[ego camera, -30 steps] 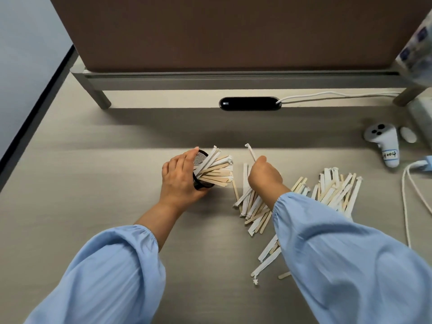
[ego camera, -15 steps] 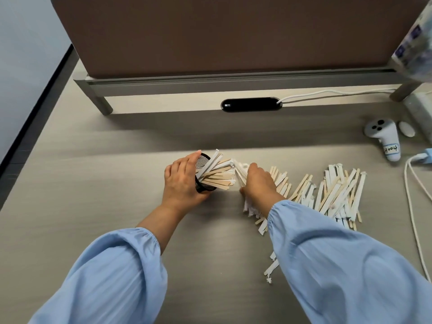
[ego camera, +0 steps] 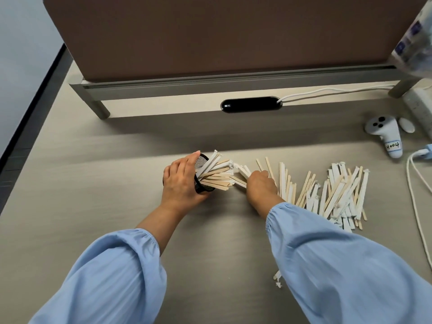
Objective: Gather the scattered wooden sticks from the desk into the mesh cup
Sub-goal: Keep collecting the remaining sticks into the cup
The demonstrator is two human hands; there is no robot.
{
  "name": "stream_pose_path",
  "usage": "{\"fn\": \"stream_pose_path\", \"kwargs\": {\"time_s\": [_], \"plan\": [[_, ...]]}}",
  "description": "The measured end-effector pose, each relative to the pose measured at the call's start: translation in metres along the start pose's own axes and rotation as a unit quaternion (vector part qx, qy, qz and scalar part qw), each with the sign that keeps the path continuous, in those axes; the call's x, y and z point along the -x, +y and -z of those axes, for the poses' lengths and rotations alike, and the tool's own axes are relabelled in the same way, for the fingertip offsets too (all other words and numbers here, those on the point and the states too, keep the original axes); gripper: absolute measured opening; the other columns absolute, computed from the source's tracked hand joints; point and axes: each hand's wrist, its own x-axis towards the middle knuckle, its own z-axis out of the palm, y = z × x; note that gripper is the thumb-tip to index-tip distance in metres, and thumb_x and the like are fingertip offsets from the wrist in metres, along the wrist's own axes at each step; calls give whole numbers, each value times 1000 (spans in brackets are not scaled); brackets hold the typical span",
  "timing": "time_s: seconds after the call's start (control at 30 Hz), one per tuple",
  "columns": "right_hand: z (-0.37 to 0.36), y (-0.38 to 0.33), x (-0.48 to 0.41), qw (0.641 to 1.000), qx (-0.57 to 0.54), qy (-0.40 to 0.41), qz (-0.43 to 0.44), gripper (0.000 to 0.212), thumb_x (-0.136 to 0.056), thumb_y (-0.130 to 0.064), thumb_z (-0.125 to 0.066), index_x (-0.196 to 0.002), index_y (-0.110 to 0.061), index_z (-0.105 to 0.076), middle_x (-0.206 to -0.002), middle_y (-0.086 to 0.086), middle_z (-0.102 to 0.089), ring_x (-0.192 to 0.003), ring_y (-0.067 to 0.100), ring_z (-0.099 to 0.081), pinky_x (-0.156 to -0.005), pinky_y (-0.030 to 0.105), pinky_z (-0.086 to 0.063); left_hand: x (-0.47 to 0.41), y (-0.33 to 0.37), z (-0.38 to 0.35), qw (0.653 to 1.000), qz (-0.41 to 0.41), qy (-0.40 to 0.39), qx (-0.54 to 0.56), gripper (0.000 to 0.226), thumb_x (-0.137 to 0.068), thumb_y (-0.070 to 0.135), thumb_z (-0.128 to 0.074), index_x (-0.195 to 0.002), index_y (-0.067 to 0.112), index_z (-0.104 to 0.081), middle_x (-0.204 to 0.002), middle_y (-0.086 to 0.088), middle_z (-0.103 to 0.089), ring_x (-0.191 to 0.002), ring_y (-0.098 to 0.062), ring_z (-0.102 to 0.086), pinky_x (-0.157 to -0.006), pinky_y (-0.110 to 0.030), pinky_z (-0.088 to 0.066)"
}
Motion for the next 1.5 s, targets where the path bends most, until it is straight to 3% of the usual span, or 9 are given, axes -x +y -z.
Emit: {"fn": "stream_pose_path", "kwargs": {"time_s": [0.2, 0.27, 0.4, 0.6, 0.83, 0.97, 1.13, 1.23, 1.5], "plan": [[14, 16, 0, 995, -84, 56, 21, 34, -92, -7, -43, -125, -3, -37, -127, 20, -51, -112, 40, -55, -88, 41, -45, -12, 8, -7, 1000, -17, -14, 12, 85, -57, 56, -51, -132, 20, -32, -121, -9, -57, -108, -29, -45, -92, -34, -23], [21, 26, 0, 993, -96, 74, -14, 45, -89, -17, -57, -127, -3, -37, -130, 19, -43, -113, 41, -55, -89, 41, -46, -16, 13, -10, 999, -25, -18, 12, 85, -57, 57, -51, -131, 20, -32, -122, -9, -57, -107, -32, -48, -92, -34, -23], [30, 39, -5, 988, -110, 19, -106, 71, -74, -30, -79, -129, -4, -43, -132, 15, -42, -116, 37, -55, -93, 39, -47, -17, 19, -15, 999, -39, -24, 14, 85, -58, 58, -51, -132, 21, -31, -123, -8, -56, -108, -31, -46, -93, -36, -24], [24, 35, -5, 996, -74, 51, -18, 29, -88, -3, -53, -116, -2, -54, -118, 16, -60, -108, 36, -59, -85, 35, -47, -16, 22, -16, 998, -44, -33, 7, 85, -57, 58, -51, -132, 21, -31, -124, -7, -55, -109, -31, -46, -94, -35, -23], [17, 39, -2, 995, -90, 43, -16, 46, -85, -27, -66, -119, -2, -49, -124, 17, -49, -112, 38, -55, -87, 37, -46, -15, 21, -16, 998, -45, -27, 18, 84, -58, 57, -51, -131, 23, -29, -124, -7, -55, -110, -24, -39, -94, -34, -23], [18, 32, -5, 997, -66, 22, -19, 27, -90, -11, -55, -115, -3, -57, -119, 16, -61, -109, 34, -59, -80, 31, -43, -16, 21, -18, 998, -48, -29, 18, 84, -58, 56, -52, -131, 22, -29, -123, -8, -56, -110, -26, -42, -93, -33, -22], [16, 23, -5, 998, -53, 0, -41, 31, -91, -6, -45, -120, -5, -57, -127, 14, -59, -119, 33, -52, -93, 33, -44, -17, 21, -19, 998, -44, -26, 30, 86, -57, 55, -53, -132, 22, -27, -122, -10, -56, -111, -23, -36, -94, -35, -23], [13, 17, -6, 996, -56, 0, -69, 37, -93, -3, -38, -127, -4, -52, -134, 14, -50, -126, 32, -45, -100, 38, -40, -17, 20, -20, 998, -36, -36, 44, 87, -58, 56, -54, -133, 21, -25, -126, -12, -54, -117, -30, -43, -99, -43, -29], [11, 15, -7, 997, -44, -8, -69, 31, -89, 0, -47, -117, -5, -60, -126, 13, -61, -117, 33, -56, -91, 34, -46, -18, 16, -21, 997, -30, -43, 58, 92, -59, 56, -56, -135, 12, -31, -130, -11, -51, -116, -32, -47, -101, -41, -27]]}}
